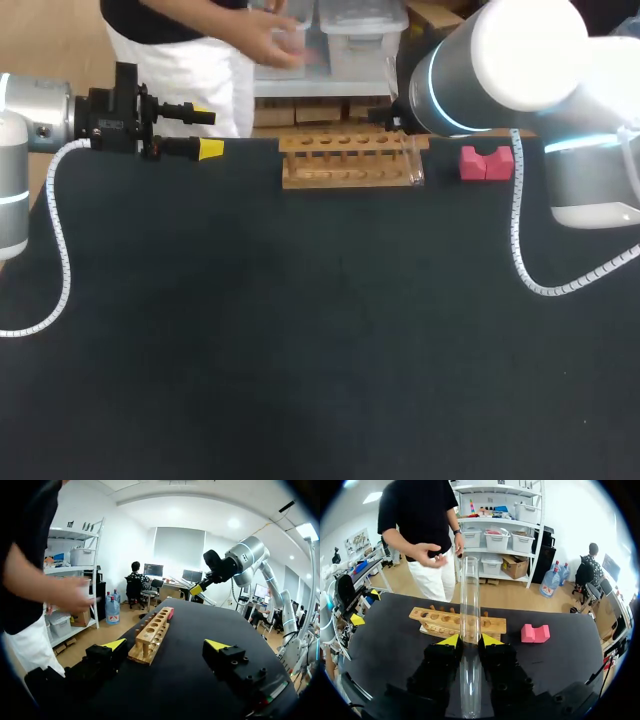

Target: Grasp the test tube, adjust it, and insert it.

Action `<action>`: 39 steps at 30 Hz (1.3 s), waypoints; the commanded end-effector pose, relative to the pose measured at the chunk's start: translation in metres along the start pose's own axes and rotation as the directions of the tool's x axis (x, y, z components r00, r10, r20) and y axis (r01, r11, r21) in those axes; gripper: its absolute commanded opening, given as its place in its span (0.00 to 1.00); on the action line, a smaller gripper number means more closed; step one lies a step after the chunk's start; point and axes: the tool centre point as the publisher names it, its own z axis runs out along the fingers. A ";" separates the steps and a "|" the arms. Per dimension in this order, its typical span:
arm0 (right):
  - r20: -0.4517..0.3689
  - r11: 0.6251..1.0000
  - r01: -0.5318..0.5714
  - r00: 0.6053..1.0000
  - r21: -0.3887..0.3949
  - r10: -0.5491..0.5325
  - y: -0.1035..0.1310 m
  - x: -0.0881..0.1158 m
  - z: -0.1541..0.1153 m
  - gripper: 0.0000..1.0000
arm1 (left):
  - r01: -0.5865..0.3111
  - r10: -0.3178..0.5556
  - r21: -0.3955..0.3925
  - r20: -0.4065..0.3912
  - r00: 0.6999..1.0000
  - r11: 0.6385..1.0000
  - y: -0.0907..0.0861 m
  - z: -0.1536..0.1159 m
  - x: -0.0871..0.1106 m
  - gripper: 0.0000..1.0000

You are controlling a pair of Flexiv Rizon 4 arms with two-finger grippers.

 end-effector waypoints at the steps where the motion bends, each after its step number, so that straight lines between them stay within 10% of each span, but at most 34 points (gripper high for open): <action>1: 0.010 1.000 -0.001 1.000 0.000 0.001 -0.001 0.002 -0.001 0.00 | -0.002 0.002 0.000 0.002 1.000 1.000 0.001 0.000 0.001 1.00; 39: -0.138 0.998 -0.063 0.989 0.002 0.062 0.012 0.043 0.081 0.00 | -0.002 0.002 0.000 0.002 1.000 1.000 0.001 0.000 0.001 1.00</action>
